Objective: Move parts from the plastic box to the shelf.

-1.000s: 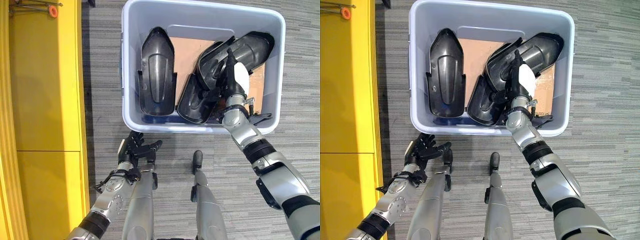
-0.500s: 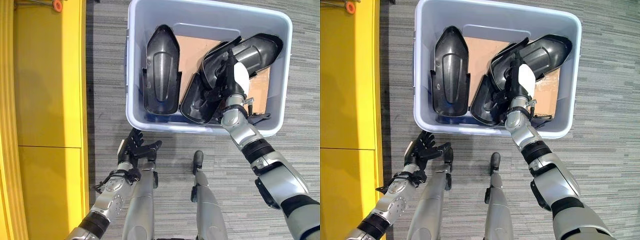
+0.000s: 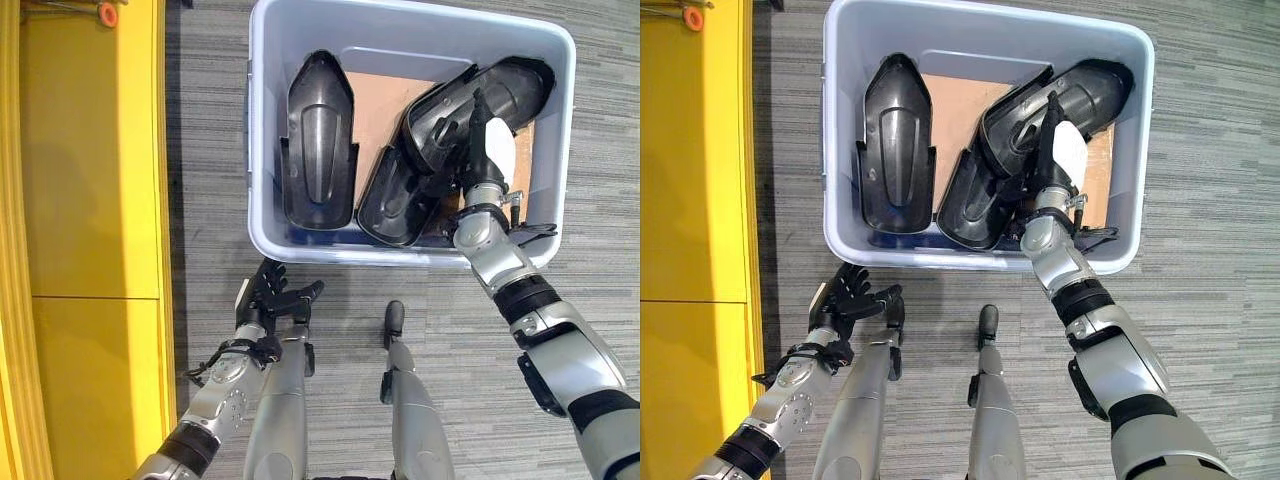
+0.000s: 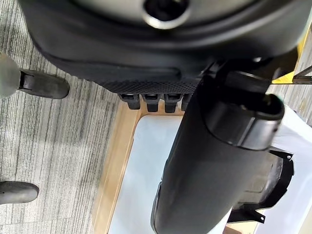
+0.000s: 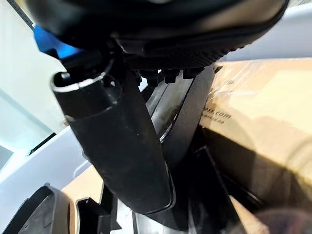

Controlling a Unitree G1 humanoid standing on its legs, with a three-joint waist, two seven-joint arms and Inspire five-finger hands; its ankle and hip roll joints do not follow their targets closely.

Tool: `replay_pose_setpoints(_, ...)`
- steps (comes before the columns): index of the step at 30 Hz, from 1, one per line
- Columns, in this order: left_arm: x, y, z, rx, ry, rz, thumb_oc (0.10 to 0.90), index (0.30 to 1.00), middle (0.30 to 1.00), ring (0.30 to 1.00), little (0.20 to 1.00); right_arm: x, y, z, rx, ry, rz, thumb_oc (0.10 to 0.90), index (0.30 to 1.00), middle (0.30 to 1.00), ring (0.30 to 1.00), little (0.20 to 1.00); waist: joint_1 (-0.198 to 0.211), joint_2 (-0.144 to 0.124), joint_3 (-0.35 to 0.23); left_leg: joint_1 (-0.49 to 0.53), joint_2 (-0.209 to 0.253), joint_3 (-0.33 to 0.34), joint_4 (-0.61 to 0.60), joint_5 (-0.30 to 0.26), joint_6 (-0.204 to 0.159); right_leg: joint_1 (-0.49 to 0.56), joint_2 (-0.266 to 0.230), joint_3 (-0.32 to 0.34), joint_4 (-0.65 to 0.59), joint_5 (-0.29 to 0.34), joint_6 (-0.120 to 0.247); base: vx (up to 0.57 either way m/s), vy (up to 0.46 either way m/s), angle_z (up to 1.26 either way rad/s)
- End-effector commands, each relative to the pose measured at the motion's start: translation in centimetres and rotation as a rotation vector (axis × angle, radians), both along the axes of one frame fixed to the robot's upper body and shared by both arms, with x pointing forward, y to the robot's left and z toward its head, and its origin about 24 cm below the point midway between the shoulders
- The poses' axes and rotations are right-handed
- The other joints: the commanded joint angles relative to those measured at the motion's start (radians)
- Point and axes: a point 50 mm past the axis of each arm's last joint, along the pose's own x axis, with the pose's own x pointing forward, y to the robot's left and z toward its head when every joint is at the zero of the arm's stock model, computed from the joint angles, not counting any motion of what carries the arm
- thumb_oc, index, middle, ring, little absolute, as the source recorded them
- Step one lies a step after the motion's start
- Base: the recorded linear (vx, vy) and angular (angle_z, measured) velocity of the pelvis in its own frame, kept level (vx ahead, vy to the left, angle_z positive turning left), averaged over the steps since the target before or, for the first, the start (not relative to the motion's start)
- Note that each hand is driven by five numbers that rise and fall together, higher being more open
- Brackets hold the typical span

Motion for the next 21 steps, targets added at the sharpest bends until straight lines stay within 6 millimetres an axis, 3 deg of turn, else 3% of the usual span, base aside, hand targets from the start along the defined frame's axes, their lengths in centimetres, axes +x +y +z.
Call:
replay_pose_setpoints(1,-0.2,-1.3,1.3,-0.021,-0.101,-0.058,0.9,1.0,1.0,1.0,1.0,-1.1,-2.1,7.5,-0.054,-0.3,-0.048,0.9,1.0,1.0,1.0,1.0,0.012,0.0,-0.033,0.071,0.029,-0.059,-0.081,-0.017,-0.031,0.101,-0.033,-0.075,0.105,-0.109,0.034,0.0,0.0,0.0)
replay_pose_setpoints(6,-0.2,-1.4,1.1,-0.02,-0.092,-0.066,0.9,1.0,1.0,1.0,1.0,-1.0,-1.6,7.4,-0.035,-0.296,-0.029,0.9,1.0,1.0,1.0,1.0,0.012,-0.006,-0.038,0.072,0.031,-0.06,-0.083,-0.015,-0.03,0.103,-0.033,-0.076,0.102,-0.108,0.035,0.0,0.0,0.0)
replay_pose_setpoints(12,0.0,-1.5,1.0,-0.014,-0.081,-0.063,0.9,1.0,1.0,1.0,1.0,-1.0,0.9,7.7,0.01,-0.305,0.076,0.9,1.0,1.0,1.0,1.0,0.014,-0.013,-0.037,0.072,0.032,-0.06,-0.074,-0.019,-0.03,0.111,-0.031,-0.078,0.103,-0.11,0.035,0.0,0.0,0.0)
replay_pose_setpoints(21,0.0,-1.2,0.8,-0.009,-0.068,-0.046,0.9,1.0,1.0,1.0,1.0,-1.1,2.8,7.1,0.066,-0.292,0.159,0.9,1.0,1.0,1.0,1.0,0.02,-0.02,-0.035,0.064,0.028,-0.067,-0.063,-0.025,-0.028,0.12,-0.032,-0.084,0.098,-0.111,0.037,0.0,0.0,0.0)
